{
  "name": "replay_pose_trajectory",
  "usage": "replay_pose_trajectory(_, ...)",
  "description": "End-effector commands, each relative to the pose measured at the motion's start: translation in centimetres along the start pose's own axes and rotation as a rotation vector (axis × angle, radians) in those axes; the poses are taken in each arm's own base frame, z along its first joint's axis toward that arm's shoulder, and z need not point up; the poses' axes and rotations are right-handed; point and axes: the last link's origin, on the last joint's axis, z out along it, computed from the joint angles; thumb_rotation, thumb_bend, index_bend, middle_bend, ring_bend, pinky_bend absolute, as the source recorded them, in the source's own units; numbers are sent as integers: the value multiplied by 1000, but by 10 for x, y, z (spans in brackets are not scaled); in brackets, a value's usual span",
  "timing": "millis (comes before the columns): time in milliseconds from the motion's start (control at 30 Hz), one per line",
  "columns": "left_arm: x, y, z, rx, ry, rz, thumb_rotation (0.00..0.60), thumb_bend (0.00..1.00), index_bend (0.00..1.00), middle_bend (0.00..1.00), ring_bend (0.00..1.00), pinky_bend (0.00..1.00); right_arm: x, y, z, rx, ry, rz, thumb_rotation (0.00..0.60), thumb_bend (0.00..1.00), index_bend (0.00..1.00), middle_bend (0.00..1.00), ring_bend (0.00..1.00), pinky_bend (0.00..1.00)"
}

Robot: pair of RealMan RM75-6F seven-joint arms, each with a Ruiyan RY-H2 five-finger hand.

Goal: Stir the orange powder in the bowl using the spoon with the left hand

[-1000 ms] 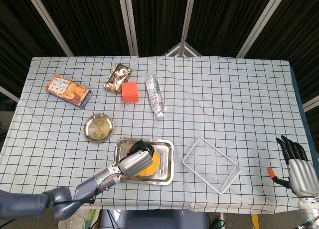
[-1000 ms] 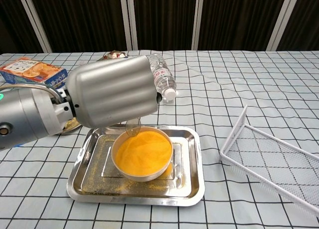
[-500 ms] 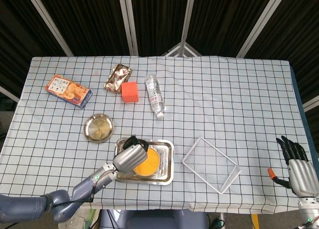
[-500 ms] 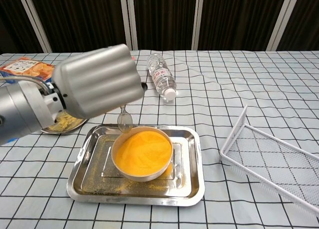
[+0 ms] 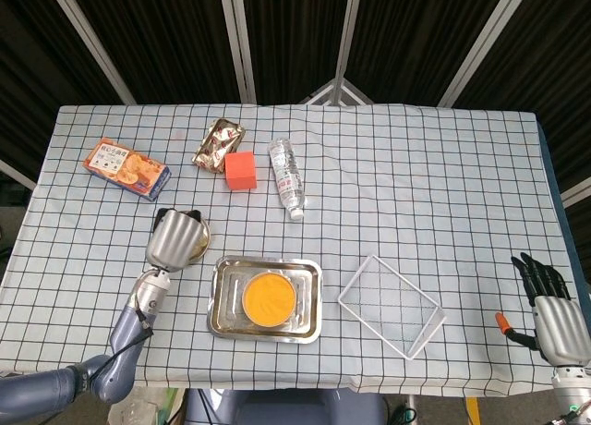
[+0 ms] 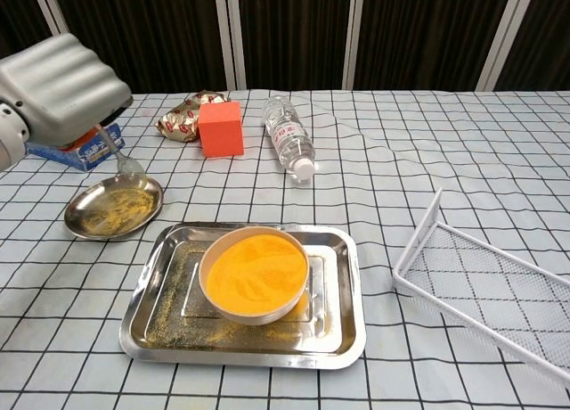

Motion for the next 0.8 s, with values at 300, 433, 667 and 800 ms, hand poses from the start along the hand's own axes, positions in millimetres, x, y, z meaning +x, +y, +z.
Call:
replay_pose_trajectory(300,-46,5,2,113,-161,-113,600,603,829,983,906,961,0,0,0,-4,-3,1,600,359,0,0,0,0)
replay_pose_trajectory(433,-52,9,2,148,-206,-175,600,470,785,956,890,960,0,0,-1,-4,-3,1,600,360,0,0,0,0)
replay_pose_trajectory(667,-58,8,3,183,-209,-216,600,350,652,891,869,958,0,0,-1,-4,-4,2,600,360,0,0,0,0)
replay_pose_trajectory(800,-62,8,2,191,-225,-242,600,240,513,840,858,952,0,0,-1,-5,-3,2,600,360,0,0,0,0)
